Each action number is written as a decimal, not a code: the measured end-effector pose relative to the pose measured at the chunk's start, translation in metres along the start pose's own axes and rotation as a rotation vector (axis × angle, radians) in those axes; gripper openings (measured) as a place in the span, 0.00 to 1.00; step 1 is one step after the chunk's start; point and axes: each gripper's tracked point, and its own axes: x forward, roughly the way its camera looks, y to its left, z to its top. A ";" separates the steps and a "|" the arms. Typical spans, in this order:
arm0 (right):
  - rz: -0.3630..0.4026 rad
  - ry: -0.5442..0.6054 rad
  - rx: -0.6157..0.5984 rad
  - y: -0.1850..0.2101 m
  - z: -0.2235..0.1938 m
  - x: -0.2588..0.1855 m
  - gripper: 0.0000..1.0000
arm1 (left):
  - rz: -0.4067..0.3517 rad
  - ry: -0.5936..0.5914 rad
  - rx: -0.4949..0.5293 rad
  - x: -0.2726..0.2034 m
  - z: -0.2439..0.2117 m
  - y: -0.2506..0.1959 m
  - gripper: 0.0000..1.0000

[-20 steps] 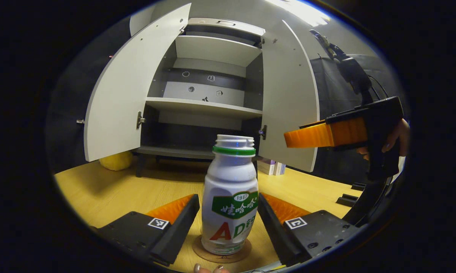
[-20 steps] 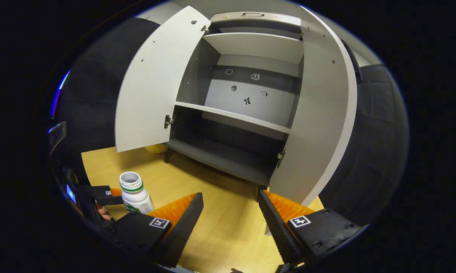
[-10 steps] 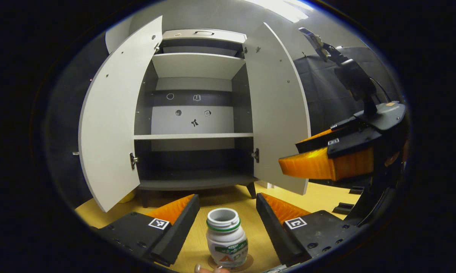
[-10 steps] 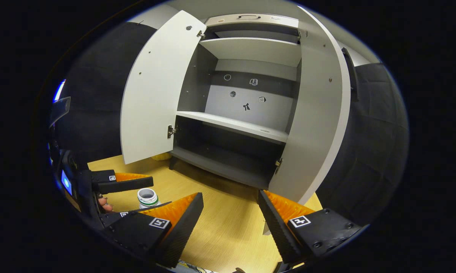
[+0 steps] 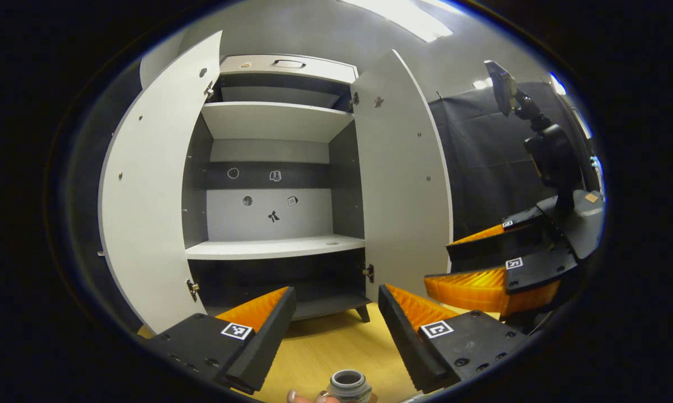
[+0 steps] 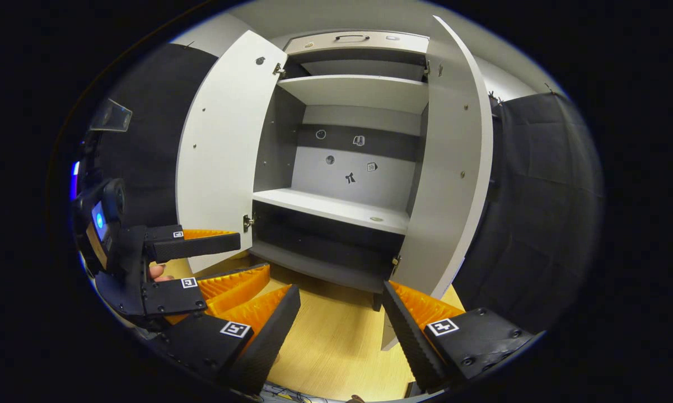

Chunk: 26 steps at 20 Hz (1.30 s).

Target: Grasp the bottle in the cabinet with the left hand and place it on the coaster, then close the right door with the right hand and the left door with the left hand.

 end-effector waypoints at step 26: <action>-0.394 -0.298 0.211 -0.205 0.154 -0.012 0.98 | 0.050 0.048 -0.108 -0.048 0.113 0.058 0.95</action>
